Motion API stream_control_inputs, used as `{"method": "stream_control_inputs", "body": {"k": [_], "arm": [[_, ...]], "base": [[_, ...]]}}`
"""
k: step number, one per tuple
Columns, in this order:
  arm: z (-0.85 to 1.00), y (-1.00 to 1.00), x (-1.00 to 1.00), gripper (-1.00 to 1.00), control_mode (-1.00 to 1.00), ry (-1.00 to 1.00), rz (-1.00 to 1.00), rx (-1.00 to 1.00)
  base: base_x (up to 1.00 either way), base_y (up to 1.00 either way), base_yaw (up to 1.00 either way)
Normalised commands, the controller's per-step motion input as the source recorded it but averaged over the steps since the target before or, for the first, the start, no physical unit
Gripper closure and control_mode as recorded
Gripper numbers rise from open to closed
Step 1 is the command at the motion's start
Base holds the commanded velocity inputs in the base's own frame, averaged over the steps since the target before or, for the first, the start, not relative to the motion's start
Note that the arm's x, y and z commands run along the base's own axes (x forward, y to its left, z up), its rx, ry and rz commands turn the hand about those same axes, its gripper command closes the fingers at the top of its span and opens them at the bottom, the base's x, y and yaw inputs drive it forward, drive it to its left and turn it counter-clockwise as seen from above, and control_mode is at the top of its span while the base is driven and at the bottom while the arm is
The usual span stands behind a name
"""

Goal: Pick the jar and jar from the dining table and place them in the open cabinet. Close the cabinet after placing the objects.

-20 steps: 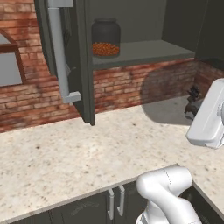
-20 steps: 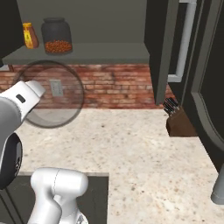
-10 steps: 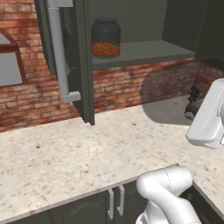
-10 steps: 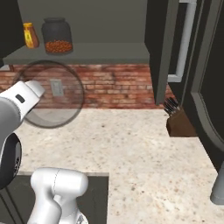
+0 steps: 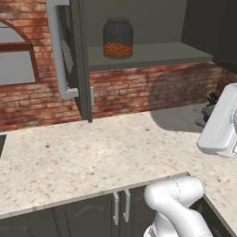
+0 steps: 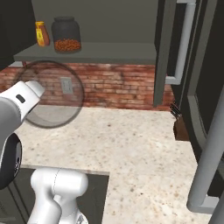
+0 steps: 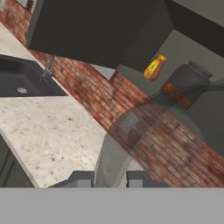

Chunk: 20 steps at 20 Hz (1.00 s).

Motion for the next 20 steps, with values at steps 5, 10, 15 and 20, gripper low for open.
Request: {"method": "stream_control_inputs", "body": {"k": [5, 10, 15, 20], "arm": [[0.00, 0.00, 0.00, 1.00, 1.00, 0.00, 0.00, 0.00], [0.00, 0.00, 0.00, 1.00, 1.00, 0.00, 0.00, 0.00], [0.00, 0.00, 0.00, 1.00, -1.00, 0.00, 0.00, 0.00], [0.01, 0.14, 0.08, 1.00, -1.00, 0.07, 0.00, 0.00]], "base": [[0.37, 0.00, 0.08], [0.04, 0.00, 0.00], [0.00, 0.00, 0.00], [0.00, 0.00, 0.00]]}}
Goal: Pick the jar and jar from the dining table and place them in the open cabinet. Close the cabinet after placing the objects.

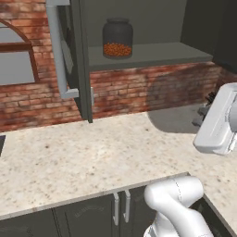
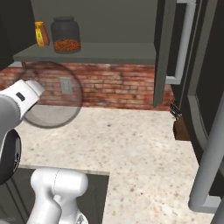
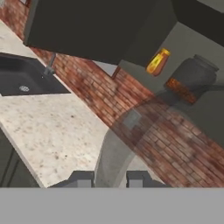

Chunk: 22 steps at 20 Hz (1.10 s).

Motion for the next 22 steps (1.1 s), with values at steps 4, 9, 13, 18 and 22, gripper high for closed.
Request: {"method": "stream_control_inputs", "body": {"k": [4, 9, 13, 18, 22], "arm": [[0.14, 0.38, 0.02, 1.00, -1.00, 0.00, 0.00, 0.00], [0.23, 0.21, 0.01, 1.00, -1.00, 0.03, 0.00, -0.03], [0.34, 0.00, 0.11, 1.00, -1.00, 0.17, 0.02, -0.12], [0.36, -0.11, 0.00, 1.00, -1.00, 0.19, 0.05, -0.21], [0.25, -0.23, 0.00, 1.00, -1.00, 0.23, 0.08, -0.23]], "base": [[0.00, 0.00, 0.00], [0.00, 0.00, 0.00], [0.00, 0.00, 0.00], [0.00, 0.00, 0.00], [0.00, 0.00, 0.00]]}}
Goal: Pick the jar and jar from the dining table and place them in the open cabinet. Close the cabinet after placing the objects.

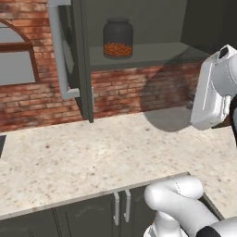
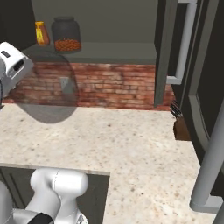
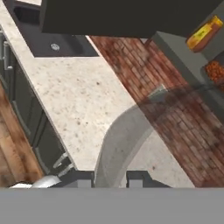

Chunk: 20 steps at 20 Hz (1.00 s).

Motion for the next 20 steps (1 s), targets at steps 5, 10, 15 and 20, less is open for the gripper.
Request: {"method": "stream_control_inputs", "body": {"k": [5, 10, 15, 20], "arm": [[0.13, -0.38, 0.00, 1.00, -1.00, 0.21, 0.05, -0.23], [0.01, -0.43, 0.00, 1.00, -1.00, 0.06, 0.02, -0.22], [-0.17, -0.39, 0.16, 1.00, -1.00, -0.28, 0.01, -0.08], [-0.19, -0.26, 0.34, 1.00, -1.00, -0.44, 0.09, 0.00]], "base": [[0.00, 0.00, 0.00], [0.00, 0.00, 0.00], [0.00, 0.00, 0.00], [0.00, 0.00, 0.00]]}}
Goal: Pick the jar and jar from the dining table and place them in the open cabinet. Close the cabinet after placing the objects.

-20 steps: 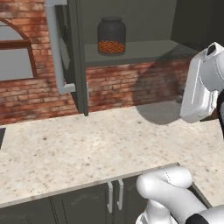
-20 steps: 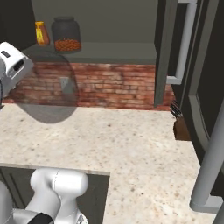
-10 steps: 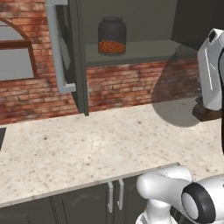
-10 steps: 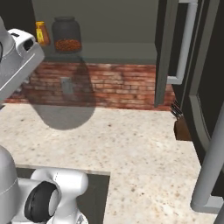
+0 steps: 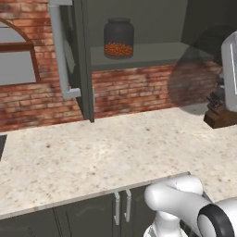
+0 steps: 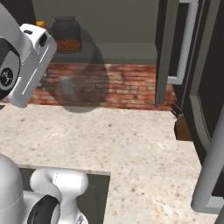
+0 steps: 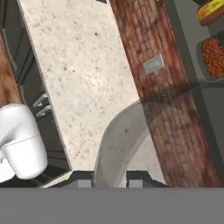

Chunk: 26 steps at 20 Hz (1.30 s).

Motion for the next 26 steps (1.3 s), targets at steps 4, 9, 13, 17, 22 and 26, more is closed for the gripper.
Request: {"method": "stream_control_inputs", "body": {"k": [4, 9, 13, 17, 22, 26], "arm": [[0.06, -0.01, 0.39, 1.00, -1.00, -0.07, 0.14, 0.00], [0.22, 0.00, 0.50, 1.00, -1.00, 0.07, 0.10, 0.00], [0.38, -0.03, 0.45, 1.00, -1.00, 0.04, 0.08, -0.07], [0.36, -0.05, 0.48, 1.00, -1.00, 0.02, 0.04, -0.08], [0.27, -0.04, 0.54, 1.00, -1.00, 0.00, 0.01, -0.08], [0.10, -0.06, 0.57, 1.00, -1.00, 0.00, 0.00, -0.07]], "base": [[0.00, 0.00, 0.00], [0.00, 0.00, 0.00], [0.00, 0.00, 0.00], [0.00, 0.00, 0.00], [0.00, 0.00, 0.00], [0.00, 0.00, 0.00]]}}
